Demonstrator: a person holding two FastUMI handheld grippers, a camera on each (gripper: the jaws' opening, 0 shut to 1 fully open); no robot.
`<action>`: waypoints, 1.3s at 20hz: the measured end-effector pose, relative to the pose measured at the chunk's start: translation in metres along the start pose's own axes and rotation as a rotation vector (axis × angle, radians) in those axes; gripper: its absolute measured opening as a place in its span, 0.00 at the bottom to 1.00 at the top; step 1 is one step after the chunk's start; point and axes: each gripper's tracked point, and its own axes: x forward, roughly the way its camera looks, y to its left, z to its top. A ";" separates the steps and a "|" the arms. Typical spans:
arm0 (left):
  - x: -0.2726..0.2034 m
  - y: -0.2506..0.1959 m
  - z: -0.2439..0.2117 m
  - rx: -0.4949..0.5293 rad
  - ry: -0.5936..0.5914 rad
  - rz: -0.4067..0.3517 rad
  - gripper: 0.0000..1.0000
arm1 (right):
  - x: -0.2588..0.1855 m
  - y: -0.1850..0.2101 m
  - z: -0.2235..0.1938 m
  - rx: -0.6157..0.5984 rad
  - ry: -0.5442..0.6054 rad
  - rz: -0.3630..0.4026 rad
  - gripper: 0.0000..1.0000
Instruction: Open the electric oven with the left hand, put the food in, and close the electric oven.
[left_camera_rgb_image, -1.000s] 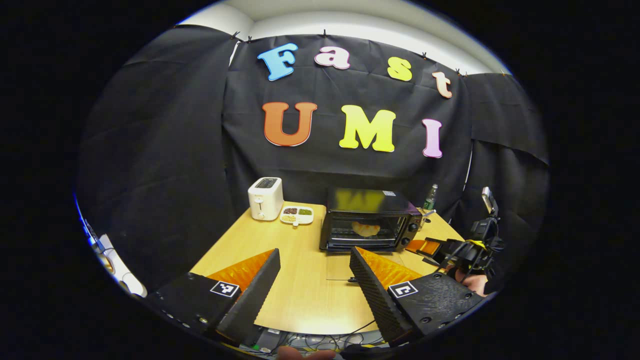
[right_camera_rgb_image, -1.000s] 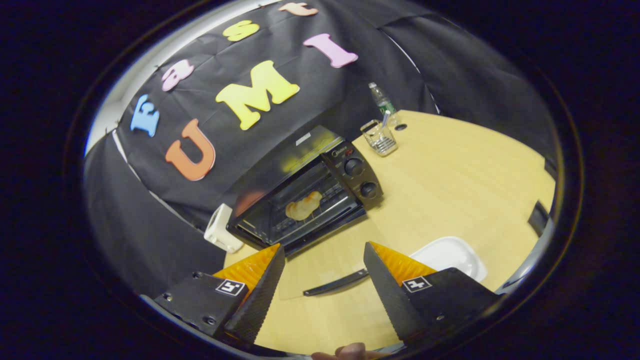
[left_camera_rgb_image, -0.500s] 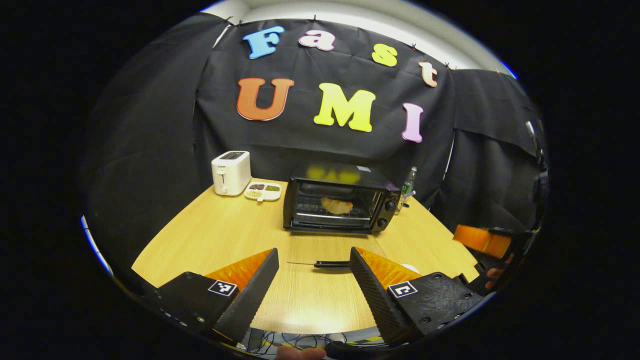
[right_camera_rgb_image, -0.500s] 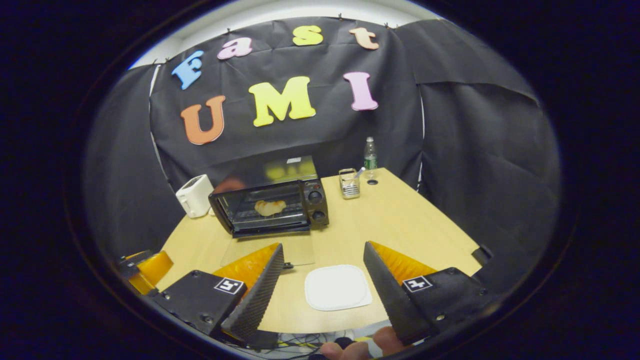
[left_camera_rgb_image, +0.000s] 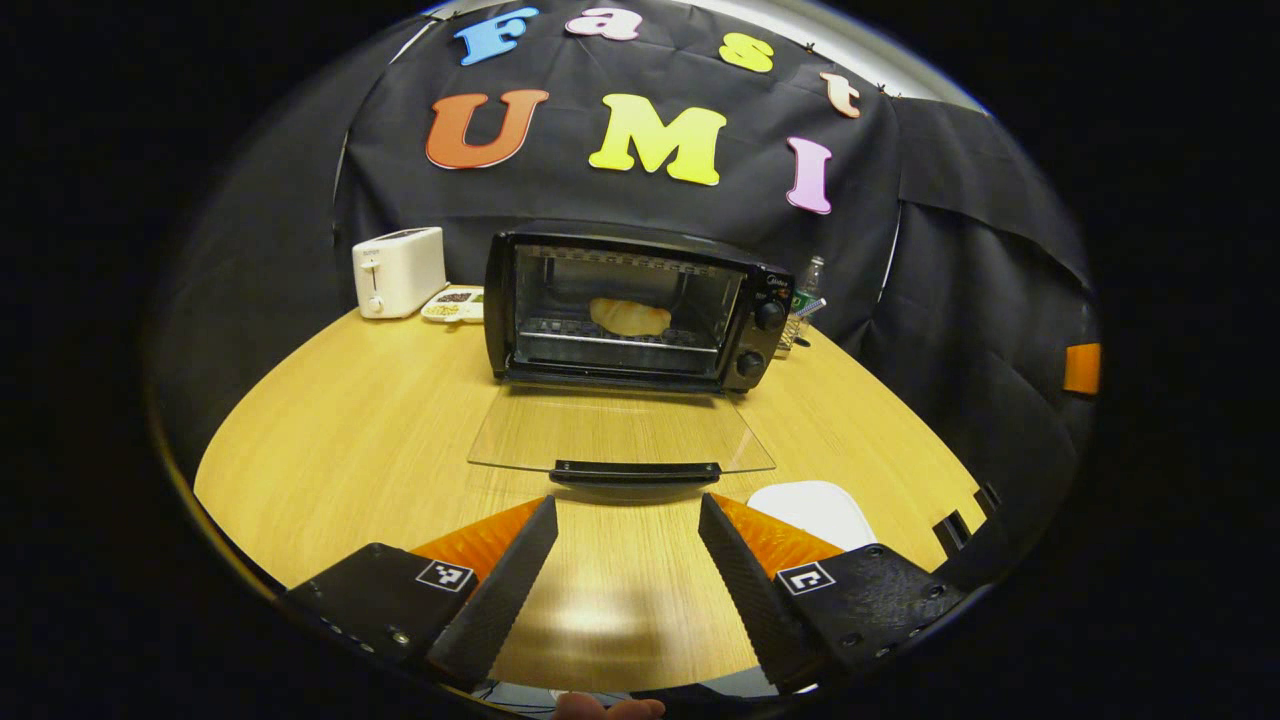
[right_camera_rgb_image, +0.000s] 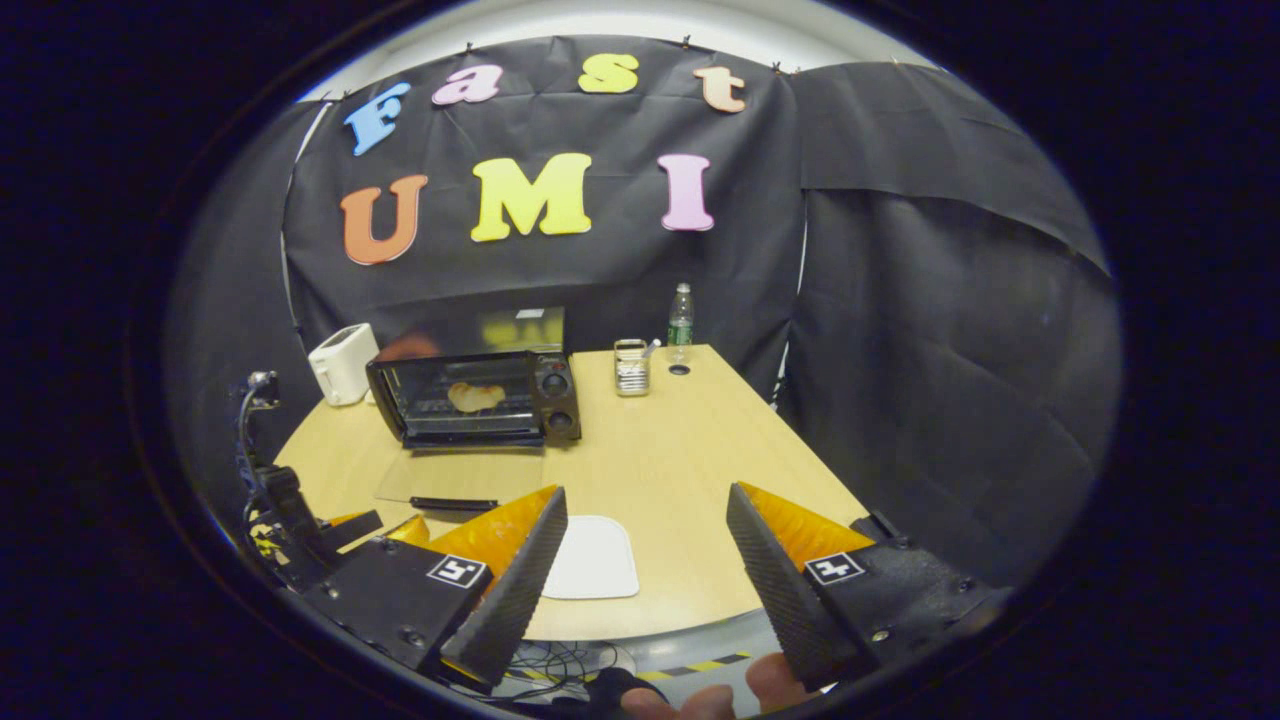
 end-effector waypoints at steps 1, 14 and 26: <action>0.009 -0.001 -0.005 0.018 0.007 0.005 0.94 | 0.001 -0.003 -0.001 0.003 0.009 -0.001 1.00; 0.074 0.001 -0.040 0.044 0.115 0.095 0.94 | 0.013 -0.010 -0.004 -0.001 0.066 -0.003 0.97; 0.079 0.000 -0.033 0.057 0.139 0.101 0.95 | 0.010 -0.031 0.001 0.070 0.065 -0.028 0.97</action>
